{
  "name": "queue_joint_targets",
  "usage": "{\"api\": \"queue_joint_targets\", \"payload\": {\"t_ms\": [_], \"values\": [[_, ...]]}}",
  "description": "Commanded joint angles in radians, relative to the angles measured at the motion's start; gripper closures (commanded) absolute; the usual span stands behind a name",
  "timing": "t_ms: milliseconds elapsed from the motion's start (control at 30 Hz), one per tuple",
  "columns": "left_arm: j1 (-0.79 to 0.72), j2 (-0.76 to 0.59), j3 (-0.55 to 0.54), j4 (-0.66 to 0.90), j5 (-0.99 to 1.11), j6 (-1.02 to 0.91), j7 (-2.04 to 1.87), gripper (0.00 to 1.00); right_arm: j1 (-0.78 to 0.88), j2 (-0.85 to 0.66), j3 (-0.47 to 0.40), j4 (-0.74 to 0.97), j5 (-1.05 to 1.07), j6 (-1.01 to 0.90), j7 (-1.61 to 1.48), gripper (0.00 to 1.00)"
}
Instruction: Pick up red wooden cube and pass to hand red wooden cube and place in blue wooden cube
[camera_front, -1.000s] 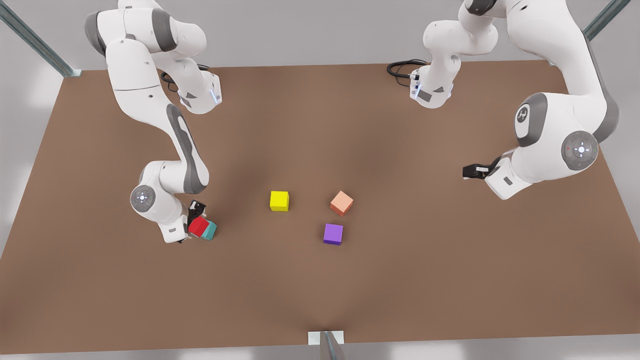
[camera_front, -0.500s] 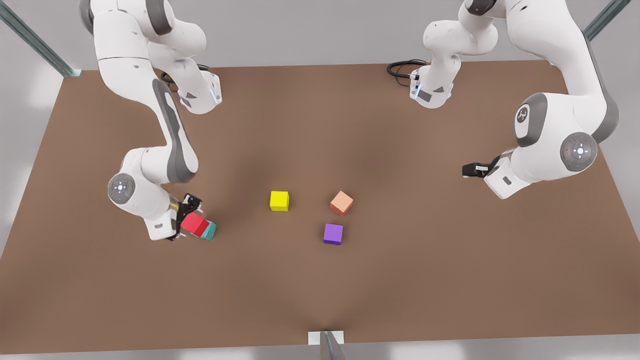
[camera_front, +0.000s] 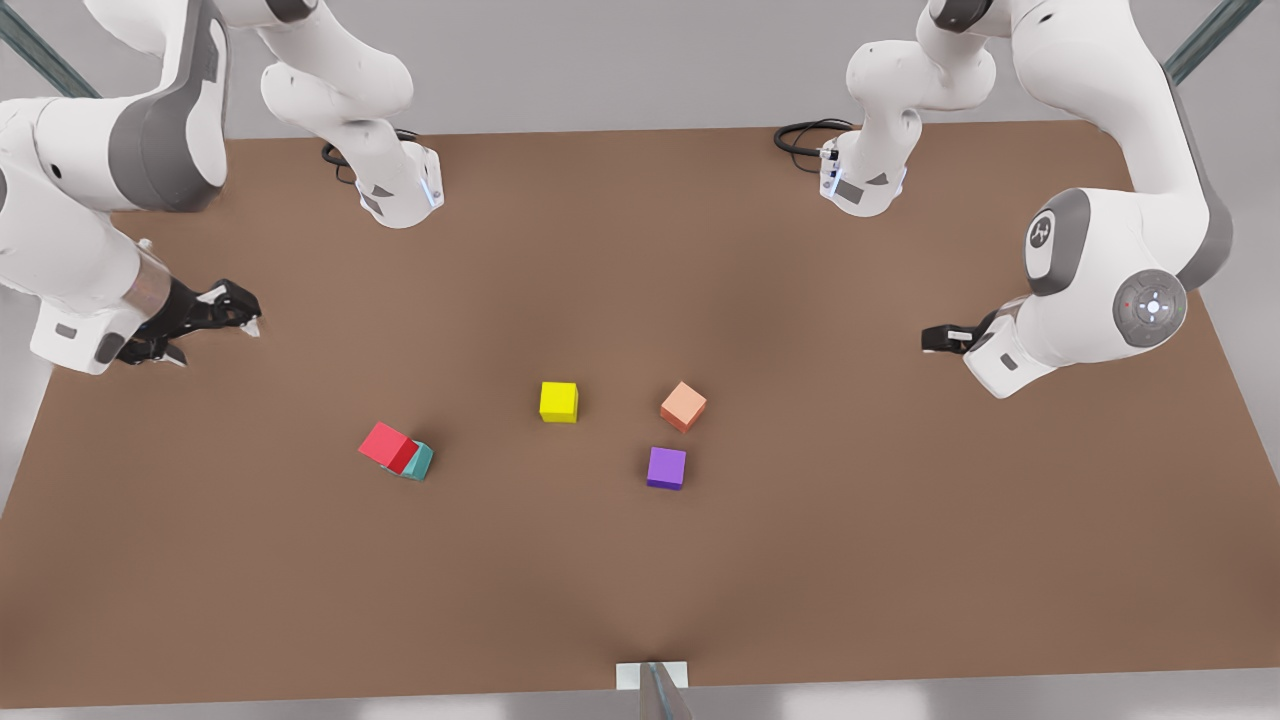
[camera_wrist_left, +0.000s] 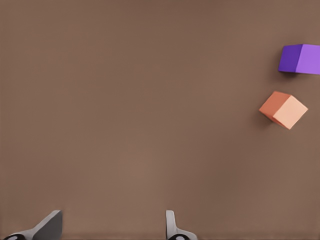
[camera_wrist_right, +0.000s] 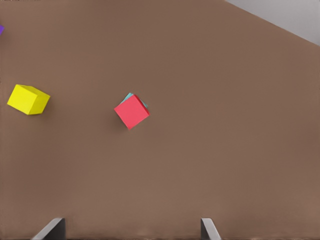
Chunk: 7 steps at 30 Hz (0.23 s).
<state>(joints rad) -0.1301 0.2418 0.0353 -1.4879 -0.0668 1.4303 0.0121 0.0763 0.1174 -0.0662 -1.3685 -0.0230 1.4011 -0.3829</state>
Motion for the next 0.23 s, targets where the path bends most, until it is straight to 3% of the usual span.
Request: {"api": "queue_joint_targets", "payload": {"t_ms": [0,200], "values": [[0.001,-0.001,0.0,0.001,-0.001,-0.019,-0.004,0.0,-0.012,-0.019,0.003,-0.006,0.012,-0.113,0.481,0.0],[0.0,-0.002,0.0,0.001,-0.002,-0.034,-0.006,0.0,-0.012,-0.016,0.002,-0.029,0.012,-0.102,0.476,0.0]]}}
